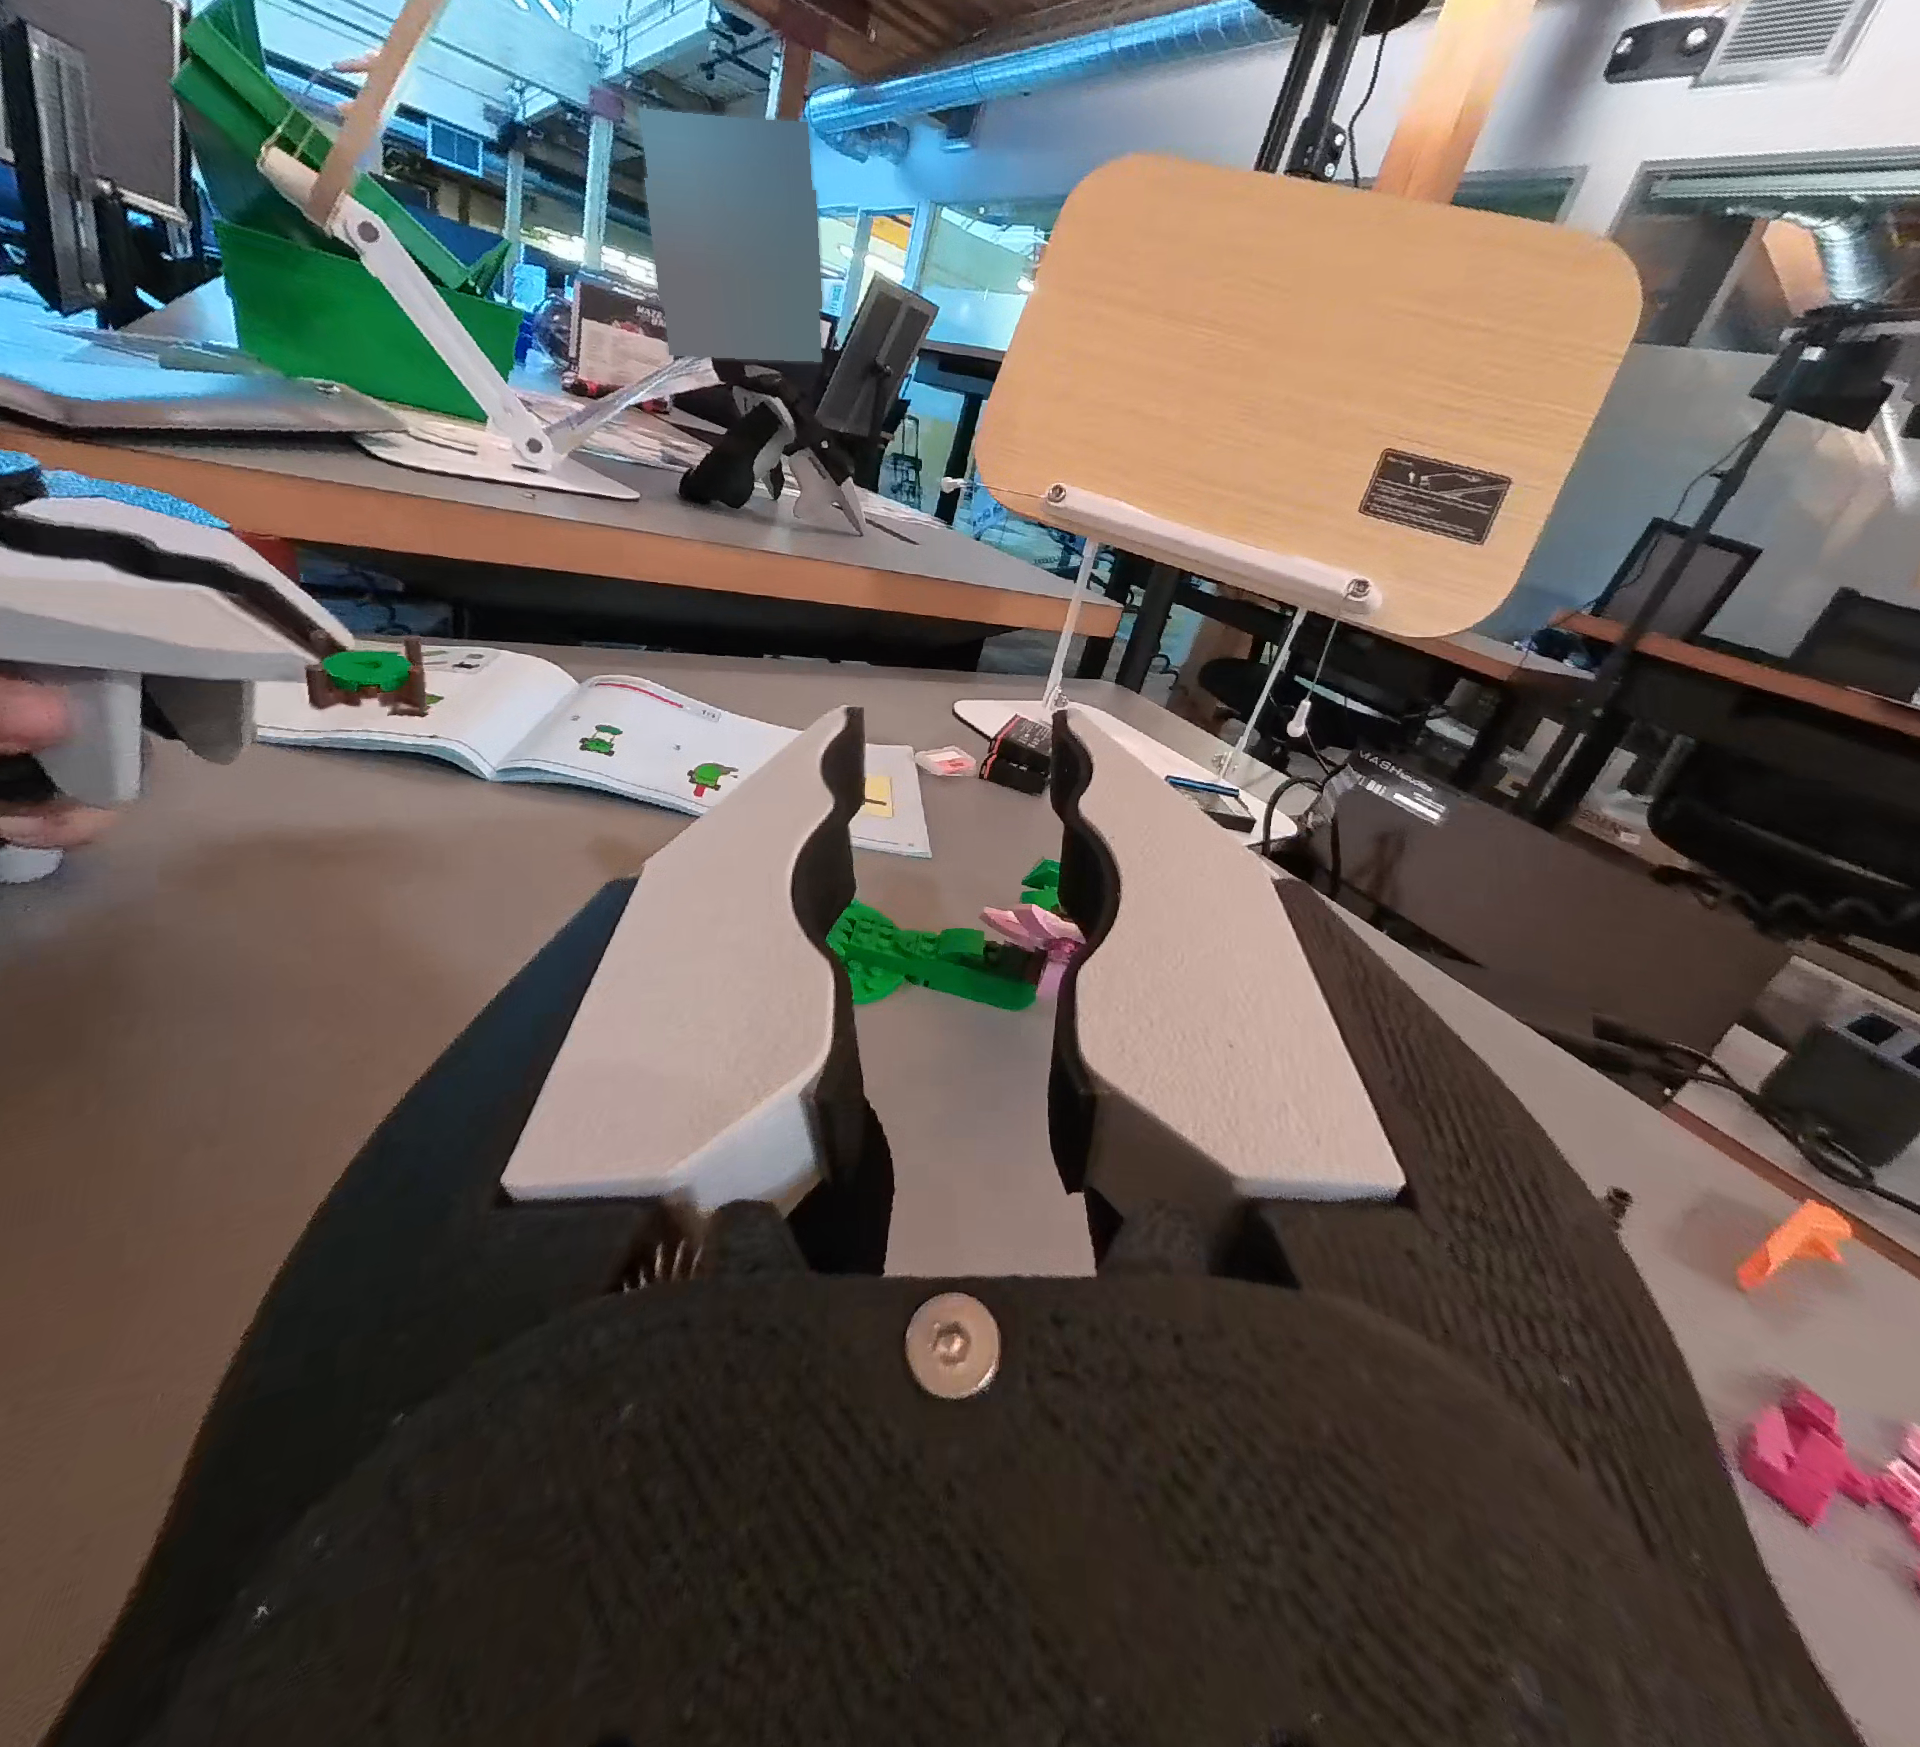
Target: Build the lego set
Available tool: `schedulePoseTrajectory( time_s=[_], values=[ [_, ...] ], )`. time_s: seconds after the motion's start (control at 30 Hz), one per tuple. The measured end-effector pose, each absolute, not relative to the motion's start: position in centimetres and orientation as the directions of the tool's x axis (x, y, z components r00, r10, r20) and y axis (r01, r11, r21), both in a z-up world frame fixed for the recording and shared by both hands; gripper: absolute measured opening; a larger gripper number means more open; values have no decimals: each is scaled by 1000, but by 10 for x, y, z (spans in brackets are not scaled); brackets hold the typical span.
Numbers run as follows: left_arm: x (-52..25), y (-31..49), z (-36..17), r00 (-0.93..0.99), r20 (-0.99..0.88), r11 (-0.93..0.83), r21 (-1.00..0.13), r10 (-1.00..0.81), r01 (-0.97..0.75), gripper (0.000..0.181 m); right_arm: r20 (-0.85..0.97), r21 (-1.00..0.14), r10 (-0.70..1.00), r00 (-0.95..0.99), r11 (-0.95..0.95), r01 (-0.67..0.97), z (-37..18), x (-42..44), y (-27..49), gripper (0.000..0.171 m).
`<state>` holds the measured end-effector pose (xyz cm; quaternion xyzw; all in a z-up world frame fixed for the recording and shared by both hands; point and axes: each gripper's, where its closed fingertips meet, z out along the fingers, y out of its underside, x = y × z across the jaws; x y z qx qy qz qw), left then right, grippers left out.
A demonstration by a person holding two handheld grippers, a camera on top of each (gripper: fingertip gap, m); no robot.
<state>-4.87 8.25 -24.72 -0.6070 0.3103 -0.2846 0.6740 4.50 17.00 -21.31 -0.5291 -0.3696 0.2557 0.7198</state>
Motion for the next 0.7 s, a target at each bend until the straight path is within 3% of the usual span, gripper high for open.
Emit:
schedulePoseTrajectory(
  time_s=[0.7],
  values=[
    [-54, 84, -240, 641, -33, 105, -992, -767, 75, 0, 226, -959, 754, 617, 282, 6, -215, 49, 176, 27]
  ],
)
